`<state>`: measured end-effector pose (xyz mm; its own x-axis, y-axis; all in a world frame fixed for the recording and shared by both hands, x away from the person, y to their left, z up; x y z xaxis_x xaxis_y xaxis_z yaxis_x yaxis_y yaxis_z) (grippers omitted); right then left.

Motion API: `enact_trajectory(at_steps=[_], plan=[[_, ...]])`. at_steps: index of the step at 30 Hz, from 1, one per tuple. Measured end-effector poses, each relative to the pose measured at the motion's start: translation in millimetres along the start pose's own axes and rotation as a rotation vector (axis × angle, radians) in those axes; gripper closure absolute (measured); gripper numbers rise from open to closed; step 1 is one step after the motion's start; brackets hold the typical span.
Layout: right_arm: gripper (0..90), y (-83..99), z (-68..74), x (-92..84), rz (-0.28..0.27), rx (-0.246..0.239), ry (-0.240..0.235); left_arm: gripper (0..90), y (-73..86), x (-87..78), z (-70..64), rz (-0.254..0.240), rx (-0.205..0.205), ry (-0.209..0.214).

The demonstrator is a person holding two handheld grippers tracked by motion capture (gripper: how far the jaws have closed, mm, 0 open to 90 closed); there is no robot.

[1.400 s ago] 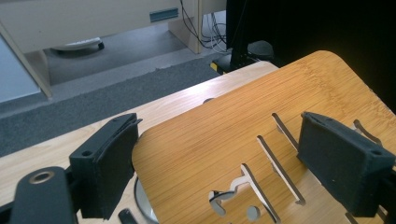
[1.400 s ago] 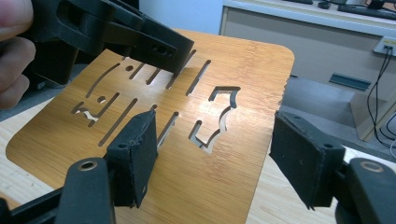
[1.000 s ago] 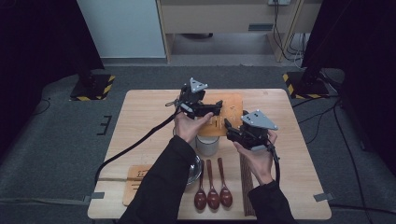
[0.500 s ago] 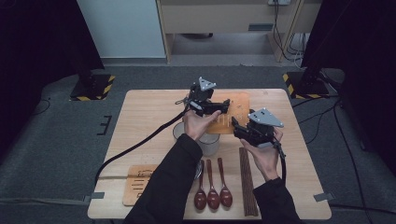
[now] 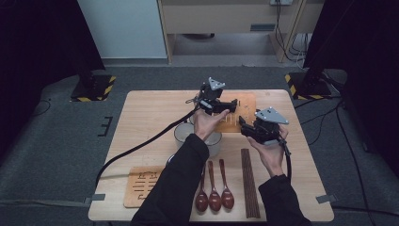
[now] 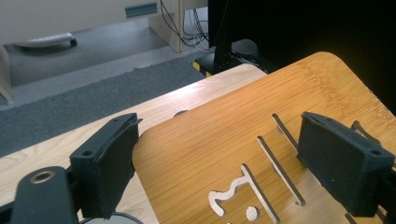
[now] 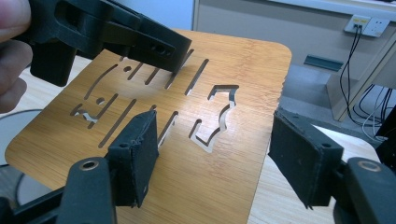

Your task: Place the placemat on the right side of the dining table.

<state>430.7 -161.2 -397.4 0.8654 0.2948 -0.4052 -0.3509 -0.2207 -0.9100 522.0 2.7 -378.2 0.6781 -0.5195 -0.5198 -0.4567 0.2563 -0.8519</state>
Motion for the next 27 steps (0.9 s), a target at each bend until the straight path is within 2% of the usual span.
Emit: enact_trajectory(at_steps=[12, 27], plan=[[33.0, 17.9, -16.2, 25.8, 0.032, 0.008, 0.007, 12.8, 10.5, 35.9, 4.1, 0.013, -0.012, 0.009], [33.4, 32.1, -28.1, 39.6, 0.052, -0.002, 0.019, 12.9, 20.7, 59.3, 5.2, 0.016, -0.043, 0.030]])
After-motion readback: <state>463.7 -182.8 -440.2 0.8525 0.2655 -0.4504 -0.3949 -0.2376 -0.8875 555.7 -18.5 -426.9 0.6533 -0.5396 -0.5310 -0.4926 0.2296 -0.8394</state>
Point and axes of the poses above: each handheld gripper's, and its own axes: x roughly forward along the jaws, y roughly out of its underside, z roughly to its left, the point moved 2 cm from there along x, roughly forward along the jaws, and after that the axes turned 3 degrees about z, right-handed, at the moved point
